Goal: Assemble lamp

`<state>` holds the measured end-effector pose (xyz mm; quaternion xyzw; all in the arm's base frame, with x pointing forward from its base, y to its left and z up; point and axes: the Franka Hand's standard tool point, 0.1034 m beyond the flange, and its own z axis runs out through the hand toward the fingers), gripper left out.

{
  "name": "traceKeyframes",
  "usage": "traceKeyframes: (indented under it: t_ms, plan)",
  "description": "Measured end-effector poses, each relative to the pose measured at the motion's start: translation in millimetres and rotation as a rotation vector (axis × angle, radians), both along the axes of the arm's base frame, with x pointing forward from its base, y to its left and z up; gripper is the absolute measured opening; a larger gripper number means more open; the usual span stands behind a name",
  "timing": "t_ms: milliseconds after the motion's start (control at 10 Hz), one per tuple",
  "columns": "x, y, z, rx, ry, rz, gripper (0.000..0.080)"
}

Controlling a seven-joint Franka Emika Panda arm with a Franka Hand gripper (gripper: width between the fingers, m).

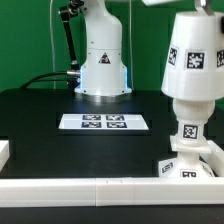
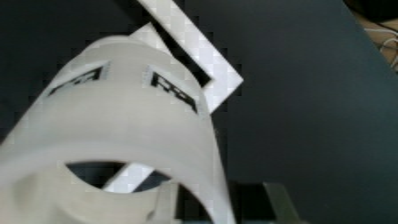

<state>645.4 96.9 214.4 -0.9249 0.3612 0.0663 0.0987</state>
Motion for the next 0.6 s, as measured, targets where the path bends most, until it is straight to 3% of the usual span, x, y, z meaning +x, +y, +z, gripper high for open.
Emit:
traceKeyframes:
  t_ms: [300,400,600]
  plan:
    - [-1.0,-1.7,-2.7,-0.001,0.005,-0.002,0.0044]
    - [-3.9,-4.2,-10.0,-0.007,-0.004,0.010,0.0044]
    - [-5.5,4.8,-16.3,-0.019,-0.016,0.016,0.0044]
